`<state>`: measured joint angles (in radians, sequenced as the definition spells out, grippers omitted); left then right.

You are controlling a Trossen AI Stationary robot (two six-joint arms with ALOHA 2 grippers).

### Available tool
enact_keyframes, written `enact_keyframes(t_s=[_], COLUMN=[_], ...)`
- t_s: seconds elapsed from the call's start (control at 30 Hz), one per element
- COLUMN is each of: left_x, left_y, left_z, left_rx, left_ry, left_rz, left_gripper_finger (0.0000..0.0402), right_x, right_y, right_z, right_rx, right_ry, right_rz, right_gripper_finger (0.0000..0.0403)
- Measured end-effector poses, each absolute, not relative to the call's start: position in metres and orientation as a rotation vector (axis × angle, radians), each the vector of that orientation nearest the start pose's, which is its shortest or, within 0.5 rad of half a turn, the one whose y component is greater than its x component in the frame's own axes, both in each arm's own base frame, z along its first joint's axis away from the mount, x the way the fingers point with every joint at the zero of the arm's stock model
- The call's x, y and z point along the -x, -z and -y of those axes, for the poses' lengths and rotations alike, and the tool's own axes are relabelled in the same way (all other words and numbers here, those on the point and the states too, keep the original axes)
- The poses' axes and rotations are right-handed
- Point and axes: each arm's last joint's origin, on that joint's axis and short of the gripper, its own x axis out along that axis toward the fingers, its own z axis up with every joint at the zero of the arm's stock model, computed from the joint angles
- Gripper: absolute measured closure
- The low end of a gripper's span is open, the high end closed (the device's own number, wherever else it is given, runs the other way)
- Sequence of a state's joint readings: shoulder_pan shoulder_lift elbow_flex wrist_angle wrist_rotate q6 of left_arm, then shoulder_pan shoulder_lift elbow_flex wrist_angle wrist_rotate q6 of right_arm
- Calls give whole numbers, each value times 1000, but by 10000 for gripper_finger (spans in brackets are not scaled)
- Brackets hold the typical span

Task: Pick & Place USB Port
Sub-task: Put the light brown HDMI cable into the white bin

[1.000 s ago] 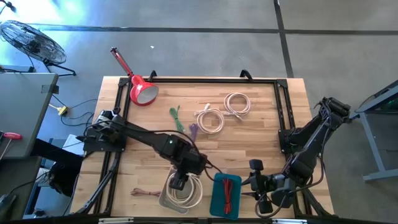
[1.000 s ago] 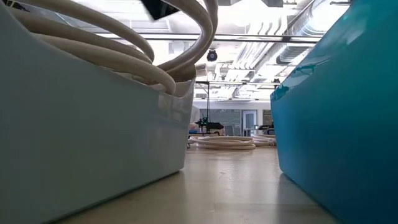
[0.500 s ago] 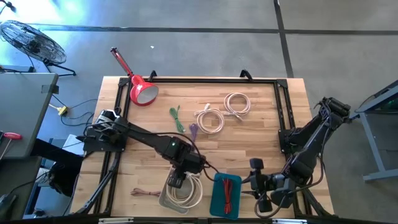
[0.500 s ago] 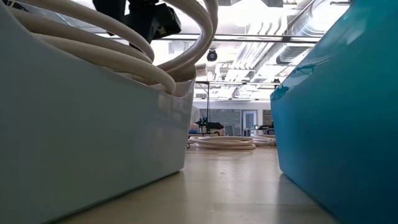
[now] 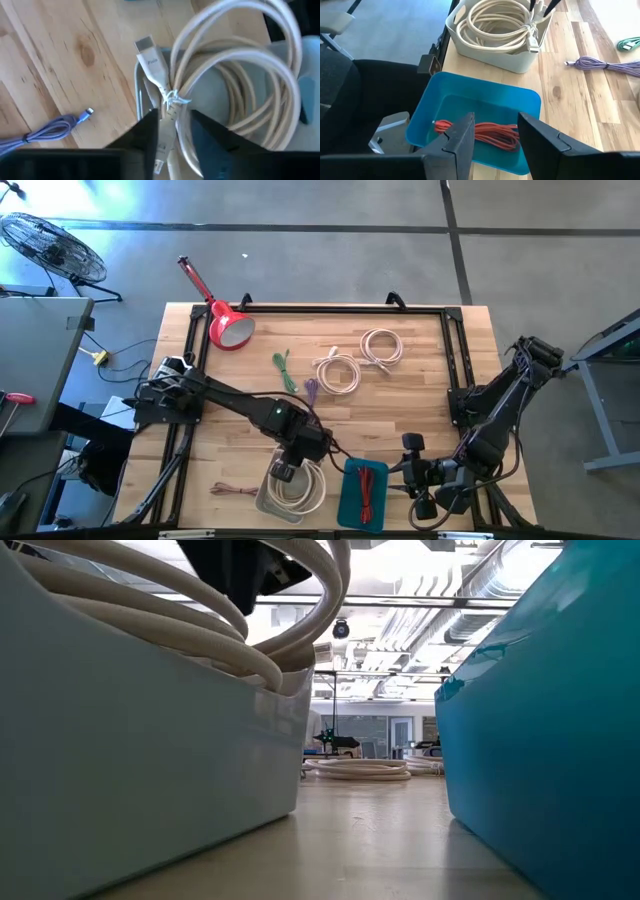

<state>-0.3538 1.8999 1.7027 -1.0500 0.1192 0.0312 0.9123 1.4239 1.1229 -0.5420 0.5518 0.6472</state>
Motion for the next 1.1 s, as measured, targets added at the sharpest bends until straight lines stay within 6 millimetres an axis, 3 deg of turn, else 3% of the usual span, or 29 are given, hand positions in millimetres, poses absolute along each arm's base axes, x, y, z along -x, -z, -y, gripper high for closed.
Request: enact_keyframes(t_s=[0.13,0.77,0.93,1.1], left_x=[-363,-360,-357,-357], left_y=[-273,-273,-272,-254], left_z=[137,149,154,155], left_rx=[-197,-221,-223,-205], left_ry=[434,414,423,436], left_rz=[-1238,-1223,-1225,-1234], left_gripper_finger=[390,401,401,401], right_x=[-192,-191,-190,-186], right_y=[-280,-280,-267,-249], right_z=[-224,-224,-224,-219], right_rx=[-53,-87,-101,-128], right_ry=[-119,-106,-102,-69], right_rz=[-696,-693,-702,-743], right_gripper_finger=[261,261,261,261])
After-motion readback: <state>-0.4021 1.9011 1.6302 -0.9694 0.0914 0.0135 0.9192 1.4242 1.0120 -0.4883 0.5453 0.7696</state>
